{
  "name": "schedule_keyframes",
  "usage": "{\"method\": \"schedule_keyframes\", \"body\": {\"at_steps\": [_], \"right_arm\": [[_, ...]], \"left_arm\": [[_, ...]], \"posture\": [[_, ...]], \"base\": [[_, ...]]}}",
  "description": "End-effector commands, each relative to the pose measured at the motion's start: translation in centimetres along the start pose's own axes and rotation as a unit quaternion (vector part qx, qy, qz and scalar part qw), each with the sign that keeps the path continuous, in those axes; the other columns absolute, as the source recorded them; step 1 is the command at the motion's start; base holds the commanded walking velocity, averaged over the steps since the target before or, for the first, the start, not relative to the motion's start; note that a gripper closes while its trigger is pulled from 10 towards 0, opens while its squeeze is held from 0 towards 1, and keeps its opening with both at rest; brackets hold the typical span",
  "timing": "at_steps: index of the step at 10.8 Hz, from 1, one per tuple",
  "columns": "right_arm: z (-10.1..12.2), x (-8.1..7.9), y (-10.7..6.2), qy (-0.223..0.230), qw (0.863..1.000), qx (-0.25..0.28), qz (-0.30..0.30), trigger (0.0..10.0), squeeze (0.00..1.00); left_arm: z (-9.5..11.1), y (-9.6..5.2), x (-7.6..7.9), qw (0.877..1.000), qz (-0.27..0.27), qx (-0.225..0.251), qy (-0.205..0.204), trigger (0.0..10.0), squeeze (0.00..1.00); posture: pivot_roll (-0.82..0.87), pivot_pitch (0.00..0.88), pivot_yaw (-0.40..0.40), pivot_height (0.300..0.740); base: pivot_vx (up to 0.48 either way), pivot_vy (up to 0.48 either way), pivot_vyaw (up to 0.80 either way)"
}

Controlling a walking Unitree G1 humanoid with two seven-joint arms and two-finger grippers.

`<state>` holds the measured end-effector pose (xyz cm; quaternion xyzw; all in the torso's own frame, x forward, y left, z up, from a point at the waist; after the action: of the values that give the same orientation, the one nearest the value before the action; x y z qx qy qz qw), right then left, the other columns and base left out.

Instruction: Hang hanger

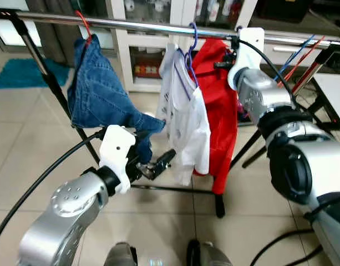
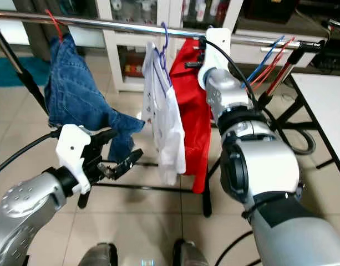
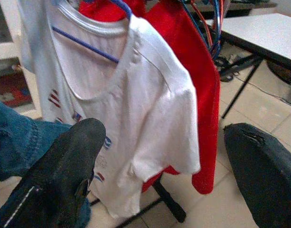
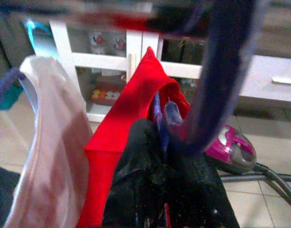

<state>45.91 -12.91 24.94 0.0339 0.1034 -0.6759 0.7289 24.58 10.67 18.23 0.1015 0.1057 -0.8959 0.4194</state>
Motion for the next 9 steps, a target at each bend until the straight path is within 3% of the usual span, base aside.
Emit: {"method": "schedule_keyframes", "body": {"at_steps": [1, 5, 6, 7, 9], "right_arm": [[0.1, -0.2, 0.0, -0.002, 1.0, -0.011, -0.001, 10.0, 0.0], [0.5, 0.1, 0.0, 0.0, 1.0, -0.01, -0.012, 10.0, 0.0], [1.1, 2.9, -0.3, 0.0, 0.998, 0.006, -0.055, 10.0, 0.0], [1.2, 3.4, -0.3, -0.001, 0.998, 0.007, -0.06, 10.0, 0.0], [1.4, 5.9, -0.8, -0.006, 0.997, 0.008, -0.083, 10.0, 0.0]], "left_arm": [[0.0, -0.5, 0.4, 1.0, -0.006, -0.007, -0.004, 10.0, 0.0], [0.2, -1.9, 0.4, 1.0, -0.008, -0.024, -0.002, 10.0, 0.0], [0.6, -1.8, 0.0, 1.0, -0.006, -0.022, 0.002, 10.0, 0.0], [0.6, -1.8, 0.0, 1.0, -0.006, -0.021, 0.002, 10.0, 0.0], [0.6, -1.8, 0.0, 1.0, -0.006, -0.022, 0.001, 10.0, 0.0]], "posture": [[0.25, 0.273, -0.07, 0.74], [0.26, 0.311, -0.073, 0.74], [0.26, 0.301, -0.072, 0.74], [0.26, 0.3, -0.072, 0.74], [0.26, 0.296, -0.071, 0.74]], "base": [[0.0, 0.0, 0.0], [0.0, 0.0, 0.0], [0.0, 0.0, 0.0], [0.0, 0.0, 0.0], [0.0, 0.0, 0.0]]}}
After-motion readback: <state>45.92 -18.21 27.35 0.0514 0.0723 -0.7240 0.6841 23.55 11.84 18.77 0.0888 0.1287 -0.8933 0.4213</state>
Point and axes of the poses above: a point about 5 cm out from each wrist's last joint towards the gripper, its own y axis pointing out of the wrist towards the gripper, its own z axis along the axis of the wrist's last joint, x = y × z, the point moved 3 cm from there along y, pointing out of the wrist towards the gripper, and after that the axes turned 13 degrees about y, right-handed, at the moved point
